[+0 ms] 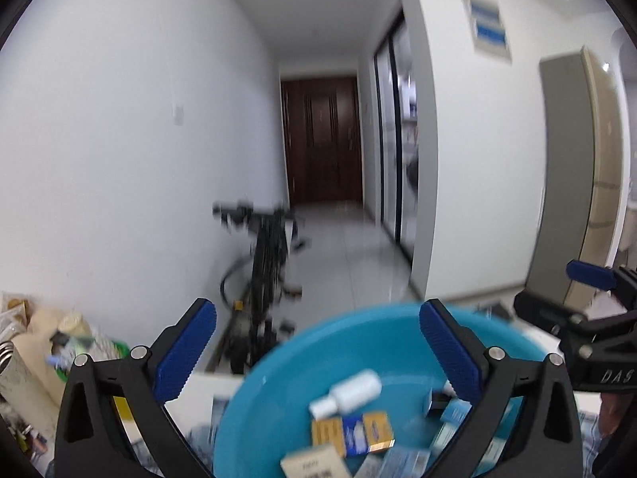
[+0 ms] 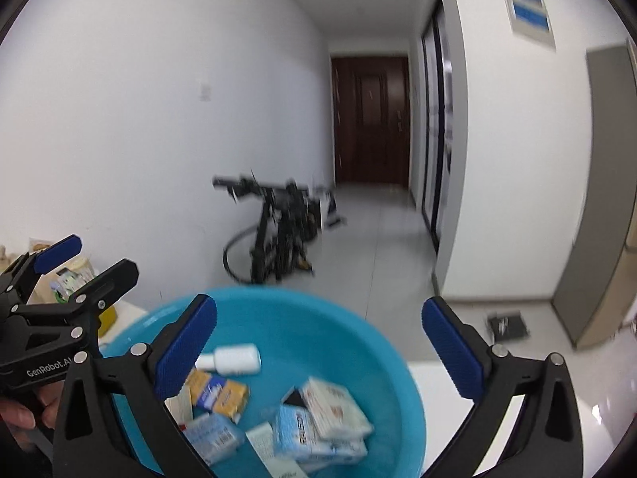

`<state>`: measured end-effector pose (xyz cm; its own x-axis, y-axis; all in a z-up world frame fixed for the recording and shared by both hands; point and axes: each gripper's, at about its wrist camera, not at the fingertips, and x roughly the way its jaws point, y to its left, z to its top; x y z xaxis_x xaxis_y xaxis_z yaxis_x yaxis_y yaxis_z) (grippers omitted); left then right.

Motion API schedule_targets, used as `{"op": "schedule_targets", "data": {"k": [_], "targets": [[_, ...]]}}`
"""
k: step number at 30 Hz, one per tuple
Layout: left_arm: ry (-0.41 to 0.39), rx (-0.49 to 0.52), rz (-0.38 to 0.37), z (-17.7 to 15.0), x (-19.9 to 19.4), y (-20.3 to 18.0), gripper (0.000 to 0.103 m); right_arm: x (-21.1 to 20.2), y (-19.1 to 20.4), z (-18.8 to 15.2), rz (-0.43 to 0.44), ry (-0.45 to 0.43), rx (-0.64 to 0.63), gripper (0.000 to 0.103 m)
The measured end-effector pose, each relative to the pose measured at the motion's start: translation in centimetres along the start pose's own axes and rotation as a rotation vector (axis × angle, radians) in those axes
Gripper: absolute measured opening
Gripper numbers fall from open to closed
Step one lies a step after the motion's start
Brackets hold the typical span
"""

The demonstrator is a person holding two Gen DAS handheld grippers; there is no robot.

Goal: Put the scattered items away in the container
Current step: 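Lift both open tools up and away from the basin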

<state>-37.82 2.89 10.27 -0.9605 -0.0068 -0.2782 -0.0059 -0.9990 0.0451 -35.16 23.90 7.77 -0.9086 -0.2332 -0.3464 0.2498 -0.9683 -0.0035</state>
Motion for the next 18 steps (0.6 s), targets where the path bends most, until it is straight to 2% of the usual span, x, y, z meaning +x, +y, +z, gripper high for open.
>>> {"op": "schedule_targets", "data": {"k": [4, 7, 18], "targets": [[-0.035, -0.031, -0.022, 0.4, -1.1, 0.7, 0.103, -1.6, 0.8, 0.7, -0.03, -0.082, -0.031, 0.103], [-0.057, -0.05, -0.018, 0.7, -1.5, 1.1, 0.103, -2.0, 0.9, 1.2, -0.028, -0.083, -0.029, 0.103], [-0.094, -0.007, -0.036, 1.6, -3.8, 0.3, 0.103, -2.6, 0.8, 1.5, -0.032, -0.1, -0.007, 0.103]]}}
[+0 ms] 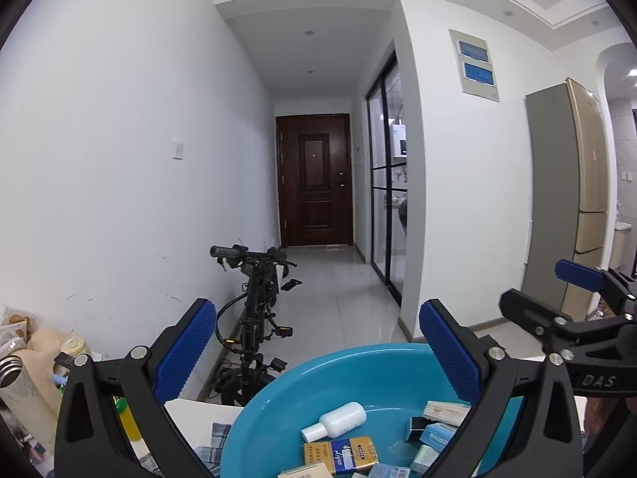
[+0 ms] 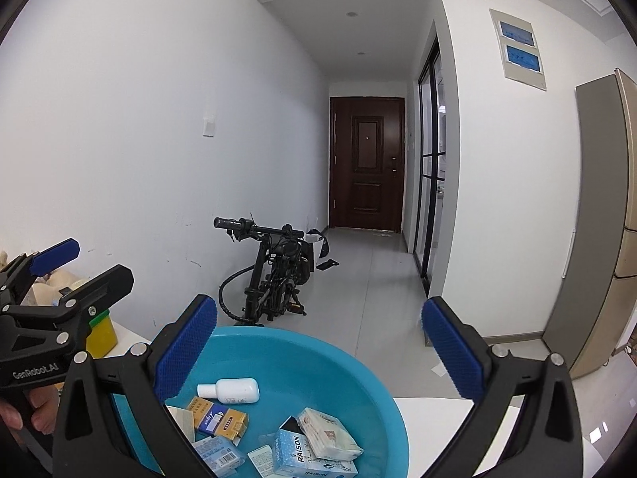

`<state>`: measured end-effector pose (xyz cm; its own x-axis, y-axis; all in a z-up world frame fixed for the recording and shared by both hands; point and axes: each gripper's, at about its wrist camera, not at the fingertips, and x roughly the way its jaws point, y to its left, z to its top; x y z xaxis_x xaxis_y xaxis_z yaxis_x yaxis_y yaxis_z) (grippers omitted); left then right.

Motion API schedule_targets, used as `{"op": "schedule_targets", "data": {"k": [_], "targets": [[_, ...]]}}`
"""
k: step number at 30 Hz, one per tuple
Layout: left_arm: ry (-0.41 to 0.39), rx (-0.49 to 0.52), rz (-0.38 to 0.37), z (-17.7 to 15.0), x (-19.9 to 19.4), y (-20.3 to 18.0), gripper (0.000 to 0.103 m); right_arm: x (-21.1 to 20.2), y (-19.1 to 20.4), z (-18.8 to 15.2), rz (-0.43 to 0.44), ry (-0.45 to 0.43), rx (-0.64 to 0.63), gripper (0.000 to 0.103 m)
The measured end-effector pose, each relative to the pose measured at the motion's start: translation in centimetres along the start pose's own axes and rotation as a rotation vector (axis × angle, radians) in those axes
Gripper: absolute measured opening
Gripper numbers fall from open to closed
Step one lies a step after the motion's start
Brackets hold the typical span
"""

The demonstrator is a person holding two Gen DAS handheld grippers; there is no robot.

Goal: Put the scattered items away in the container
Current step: 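Lift both open tools up and away from the basin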

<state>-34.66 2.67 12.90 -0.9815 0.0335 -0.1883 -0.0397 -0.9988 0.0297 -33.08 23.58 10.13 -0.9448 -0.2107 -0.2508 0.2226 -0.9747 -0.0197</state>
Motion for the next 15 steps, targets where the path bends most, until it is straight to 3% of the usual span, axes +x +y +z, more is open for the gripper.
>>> {"op": "schedule_targets", "data": {"k": [15], "targets": [[-0.002, -0.01, -0.019, 0.9, -1.5, 0.0, 0.103, -1.1, 0.1, 0.6, 0.009, -0.026, -0.009, 0.103]]}}
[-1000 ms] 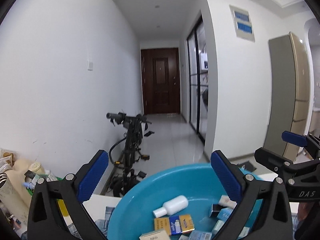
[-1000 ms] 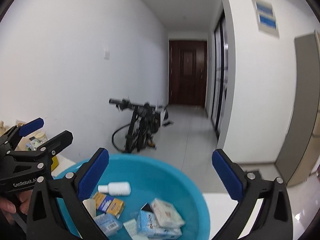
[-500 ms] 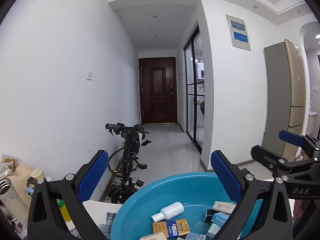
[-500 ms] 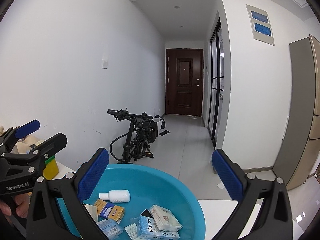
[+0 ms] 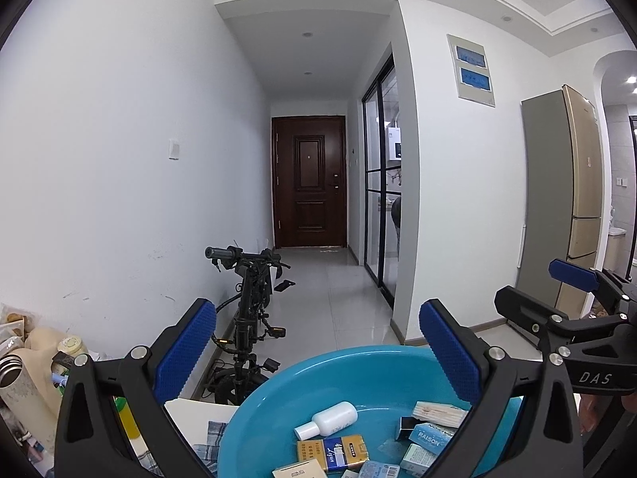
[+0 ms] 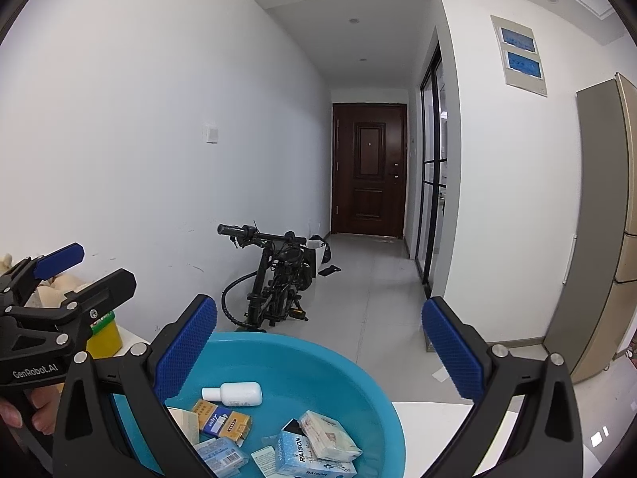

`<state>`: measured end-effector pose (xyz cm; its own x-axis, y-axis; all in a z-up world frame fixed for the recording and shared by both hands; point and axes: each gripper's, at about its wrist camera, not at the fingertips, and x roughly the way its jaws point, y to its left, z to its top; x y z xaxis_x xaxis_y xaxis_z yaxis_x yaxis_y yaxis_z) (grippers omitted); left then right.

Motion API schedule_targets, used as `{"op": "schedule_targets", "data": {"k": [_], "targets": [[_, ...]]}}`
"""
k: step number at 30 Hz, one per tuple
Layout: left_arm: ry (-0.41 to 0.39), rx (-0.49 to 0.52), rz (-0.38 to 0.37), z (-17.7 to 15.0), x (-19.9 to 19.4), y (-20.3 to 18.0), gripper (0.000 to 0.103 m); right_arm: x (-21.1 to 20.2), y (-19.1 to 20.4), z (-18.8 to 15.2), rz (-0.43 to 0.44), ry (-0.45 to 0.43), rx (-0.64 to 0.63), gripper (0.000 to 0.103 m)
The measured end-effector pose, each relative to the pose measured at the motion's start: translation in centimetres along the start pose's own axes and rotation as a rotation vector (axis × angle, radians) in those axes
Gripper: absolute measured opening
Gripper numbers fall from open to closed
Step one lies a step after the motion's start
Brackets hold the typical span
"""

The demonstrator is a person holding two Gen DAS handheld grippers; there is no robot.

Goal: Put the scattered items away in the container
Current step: 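Lift both open tools up and away from the basin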

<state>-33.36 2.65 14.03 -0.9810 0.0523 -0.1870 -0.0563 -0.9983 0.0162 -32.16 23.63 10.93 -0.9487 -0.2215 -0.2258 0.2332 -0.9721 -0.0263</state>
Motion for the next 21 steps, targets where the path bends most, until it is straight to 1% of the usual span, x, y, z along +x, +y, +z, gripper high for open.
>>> {"op": "schedule_targets", "data": {"k": [7, 13, 15, 18, 21], "targets": [[-0.002, -0.007, -0.021, 0.5, -0.9, -0.4, 0.103, -0.6, -0.1, 0.3, 0.009, -0.012, 0.004, 0.103], [-0.008, -0.013, -0.02, 0.9, -1.5, -0.4, 0.103, -1.5, -0.1, 0.7, 0.019, -0.034, 0.02, 0.103], [-0.011, -0.023, -0.008, 1.0, -2.0, -0.4, 0.103, -1.8, -0.1, 0.8, 0.028, -0.042, 0.028, 0.103], [0.009, -0.036, -0.012, 1.0, -2.5, 0.0, 0.103, -2.0, 0.2, 0.9, 0.026, -0.024, 0.028, 0.103], [0.029, -0.021, -0.015, 1.5, -3.4, -0.3, 0.103, -2.7, 0.5, 0.9, 0.028, -0.01, 0.021, 0.103]]}}
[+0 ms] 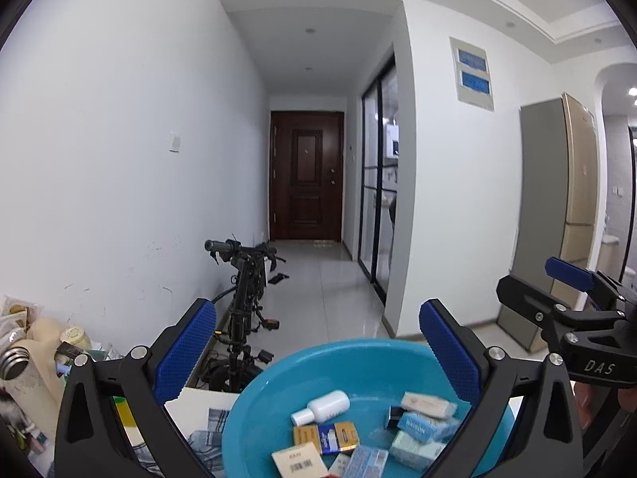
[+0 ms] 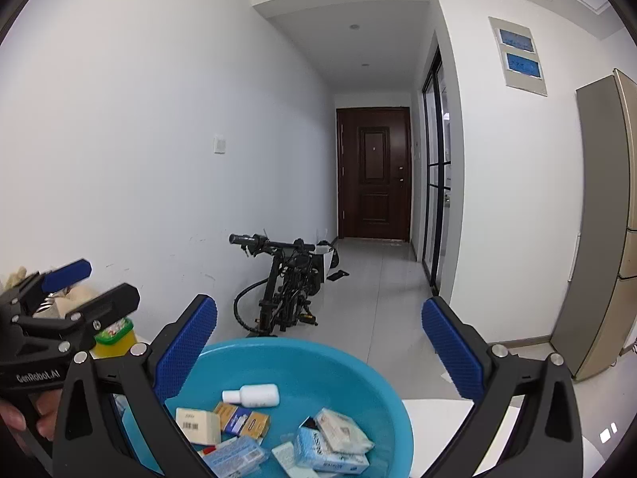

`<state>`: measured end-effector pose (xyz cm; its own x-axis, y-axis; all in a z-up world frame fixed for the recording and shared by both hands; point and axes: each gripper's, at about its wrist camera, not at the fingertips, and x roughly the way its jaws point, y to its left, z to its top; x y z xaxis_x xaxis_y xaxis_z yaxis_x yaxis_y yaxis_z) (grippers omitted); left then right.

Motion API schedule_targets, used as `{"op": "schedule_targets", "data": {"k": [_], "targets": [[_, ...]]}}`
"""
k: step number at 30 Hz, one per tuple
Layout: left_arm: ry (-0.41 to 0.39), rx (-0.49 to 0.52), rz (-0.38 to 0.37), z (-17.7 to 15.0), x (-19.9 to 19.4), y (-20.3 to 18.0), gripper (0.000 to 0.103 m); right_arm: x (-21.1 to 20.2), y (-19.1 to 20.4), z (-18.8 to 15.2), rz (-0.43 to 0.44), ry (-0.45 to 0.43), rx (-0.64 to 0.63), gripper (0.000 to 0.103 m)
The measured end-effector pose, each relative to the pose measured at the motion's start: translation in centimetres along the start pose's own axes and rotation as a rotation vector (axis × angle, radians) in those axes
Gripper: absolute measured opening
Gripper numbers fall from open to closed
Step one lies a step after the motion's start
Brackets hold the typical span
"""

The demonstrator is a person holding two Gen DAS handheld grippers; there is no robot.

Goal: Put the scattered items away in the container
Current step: 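Lift both open tools up and away from the basin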

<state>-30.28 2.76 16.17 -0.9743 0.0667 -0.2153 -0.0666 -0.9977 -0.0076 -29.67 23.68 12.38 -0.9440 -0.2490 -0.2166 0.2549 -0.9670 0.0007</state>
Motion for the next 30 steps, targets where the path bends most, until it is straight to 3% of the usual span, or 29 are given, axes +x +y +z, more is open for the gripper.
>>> {"op": "schedule_targets", "data": {"k": [13, 30], "targets": [[-0.027, -0.014, -0.011, 1.6, -7.6, 0.1, 0.103, -7.5, 1.6, 1.9, -0.003, -0.02, -0.031, 0.103], [-0.072, -0.008, -0.032, 2.6, -21.2, 0.1, 0.103, -18.1, 5.6, 2.6, 0.007, -0.072, -0.089, 0.103]]}}
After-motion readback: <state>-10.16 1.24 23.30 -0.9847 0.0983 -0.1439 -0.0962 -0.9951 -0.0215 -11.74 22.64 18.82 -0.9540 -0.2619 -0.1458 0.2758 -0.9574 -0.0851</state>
